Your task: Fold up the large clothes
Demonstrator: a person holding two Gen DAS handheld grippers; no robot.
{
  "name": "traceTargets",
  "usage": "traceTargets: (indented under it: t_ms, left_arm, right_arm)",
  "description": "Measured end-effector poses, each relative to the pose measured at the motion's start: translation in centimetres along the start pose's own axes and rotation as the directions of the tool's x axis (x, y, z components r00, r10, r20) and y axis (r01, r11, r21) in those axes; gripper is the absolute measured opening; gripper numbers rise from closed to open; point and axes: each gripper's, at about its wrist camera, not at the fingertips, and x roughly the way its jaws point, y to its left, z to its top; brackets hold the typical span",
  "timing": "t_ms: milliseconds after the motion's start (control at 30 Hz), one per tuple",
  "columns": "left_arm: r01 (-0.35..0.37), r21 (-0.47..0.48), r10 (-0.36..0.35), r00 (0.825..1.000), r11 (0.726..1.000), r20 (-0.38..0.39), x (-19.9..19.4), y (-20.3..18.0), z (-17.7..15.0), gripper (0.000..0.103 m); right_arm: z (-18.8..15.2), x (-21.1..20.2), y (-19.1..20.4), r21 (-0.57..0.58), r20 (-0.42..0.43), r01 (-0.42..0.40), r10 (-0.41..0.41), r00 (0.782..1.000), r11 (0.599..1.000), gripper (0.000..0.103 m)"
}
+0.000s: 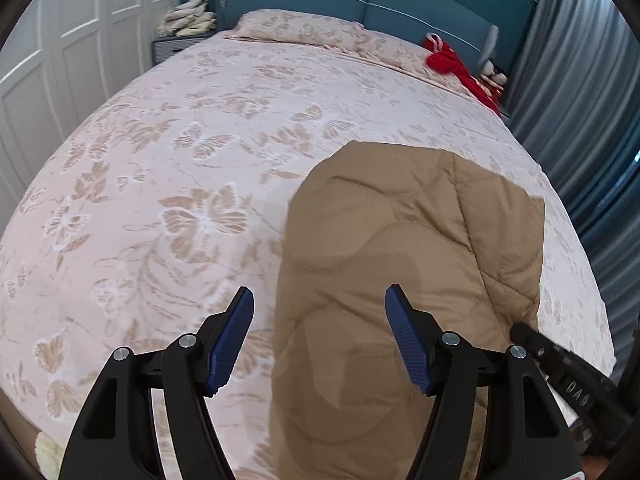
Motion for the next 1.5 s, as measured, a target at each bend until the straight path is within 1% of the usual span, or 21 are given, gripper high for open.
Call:
traceTargets:
  t_ms: [133,300,433,533,767,1067,1500]
  left_arm:
    - [0.013,0.043,-0.012,0.999,0.999,-0.038,1.6,-2.3,-1.2,0.065]
    - [0.027,0.053,-0.021,0.994,0.998,-0.109,4.2,-3.8,-2.5,0.066]
    - [-0.023,0.102,0.032,0.996,0.995,-0.088,5.3,-4.8,-3.5,0.066]
    - [-0.053,0.136,0.064,0.995,0.989,-0.075,5.8,-5.5,-4.1,0.067]
    - [-0.103,0.172,0.114,0.992,0.980,-0.056,7.2,-6.4,-4.8,0.070]
    - [-0.142,0.191,0.152,0.988,0.971,-0.038,8.4,-7.0,-5.4,0.072]
    - [-0.167,0.195,0.175,0.984,0.966,-0.028,9.5,-7.3,-5.7,0.075]
  right_arm:
    - [-1.7,0.8,-2.4,0.035,-0.030,0.031,-0.030,0.999,0.999,0.008]
    - [-2.8,2.6,-4.8,0.076,-0.049,0.049,-0.046,0.998,0.996,0.010]
    - [-3.7,4.0,-6.0,0.102,-0.065,0.052,-0.046,0.997,0.993,0.010]
    - [-4.3,4.9,-6.2,0.100,-0.072,0.062,-0.055,0.996,0.993,0.010]
    - [-4.9,6.5,-6.7,0.117,-0.086,0.062,-0.052,0.995,0.991,0.010]
    - [-5.7,7.4,-7.2,0.126,-0.083,0.060,-0.050,0.995,0.990,0.010]
    - [-5.7,8.2,-8.1,0.147,-0.068,0.047,-0.037,0.997,0.988,0.009]
